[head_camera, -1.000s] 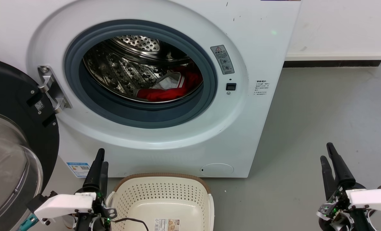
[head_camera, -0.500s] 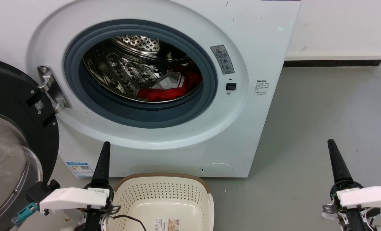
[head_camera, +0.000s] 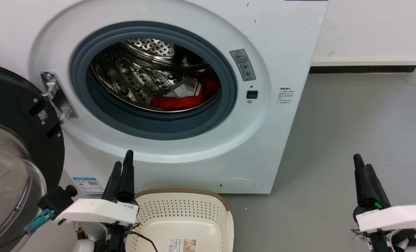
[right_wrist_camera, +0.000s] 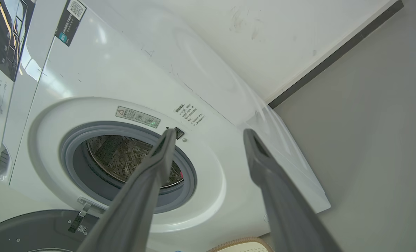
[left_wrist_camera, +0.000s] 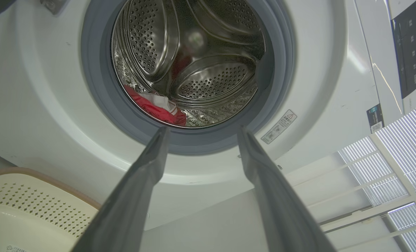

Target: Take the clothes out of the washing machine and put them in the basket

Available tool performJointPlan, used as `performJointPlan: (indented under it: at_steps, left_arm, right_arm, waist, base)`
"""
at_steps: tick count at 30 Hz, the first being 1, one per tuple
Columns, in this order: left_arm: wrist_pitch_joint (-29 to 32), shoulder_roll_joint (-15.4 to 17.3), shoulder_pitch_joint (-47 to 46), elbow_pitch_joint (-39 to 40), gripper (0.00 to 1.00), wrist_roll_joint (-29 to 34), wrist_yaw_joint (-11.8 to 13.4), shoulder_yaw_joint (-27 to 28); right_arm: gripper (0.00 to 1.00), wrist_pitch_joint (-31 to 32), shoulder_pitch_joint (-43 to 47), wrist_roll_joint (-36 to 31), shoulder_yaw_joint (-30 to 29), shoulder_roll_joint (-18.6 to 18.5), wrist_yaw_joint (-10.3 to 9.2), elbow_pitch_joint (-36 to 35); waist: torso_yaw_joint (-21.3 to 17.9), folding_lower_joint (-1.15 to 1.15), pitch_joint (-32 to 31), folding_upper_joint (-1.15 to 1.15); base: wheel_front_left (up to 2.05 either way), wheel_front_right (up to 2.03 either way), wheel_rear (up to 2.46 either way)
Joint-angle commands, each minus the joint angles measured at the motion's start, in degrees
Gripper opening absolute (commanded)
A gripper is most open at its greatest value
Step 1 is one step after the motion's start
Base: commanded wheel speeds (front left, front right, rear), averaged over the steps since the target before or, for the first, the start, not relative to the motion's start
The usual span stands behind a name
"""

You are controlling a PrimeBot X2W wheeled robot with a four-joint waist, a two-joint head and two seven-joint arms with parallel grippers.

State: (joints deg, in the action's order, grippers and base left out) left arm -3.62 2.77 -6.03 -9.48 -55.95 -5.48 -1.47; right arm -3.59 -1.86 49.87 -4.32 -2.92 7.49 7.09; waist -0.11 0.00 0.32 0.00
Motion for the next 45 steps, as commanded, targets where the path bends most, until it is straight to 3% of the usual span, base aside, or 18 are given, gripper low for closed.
performJointPlan:
  at_steps: [1, 20, 45]
  left_arm:
    - [-0.5, 0.1, -1.2, 0.9, 1.0, 1.9, 0.2, -0.2]
    - [-4.2, 0.1, -0.8, 0.0, 1.0, 21.0, 1.2, -1.9]
    - [-7.6, 0.1, -1.3, -1.0, 1.0, 35.1, 3.8, -3.8]
  right_arm:
    - [1.0, -0.5, 0.1, -1.9, 0.2, 0.0, 0.0, -1.2]
    - [1.0, -2.3, 1.7, -20.7, 1.2, 0.0, 0.0, -2.0]
    - [1.0, -4.0, 2.6, -35.7, 1.2, 0.0, 0.0, -2.7]
  waist:
    - [0.0, 0.0, 0.0, 0.0]
    - [0.2, 0.0, -0.3, 0.0]
    - [0.5, 0.0, -0.1, 0.0]
  base:
    - [0.0, 0.0, 0.0]
    - [0.0, 0.0, 0.0]
    - [0.0, 0.0, 0.0]
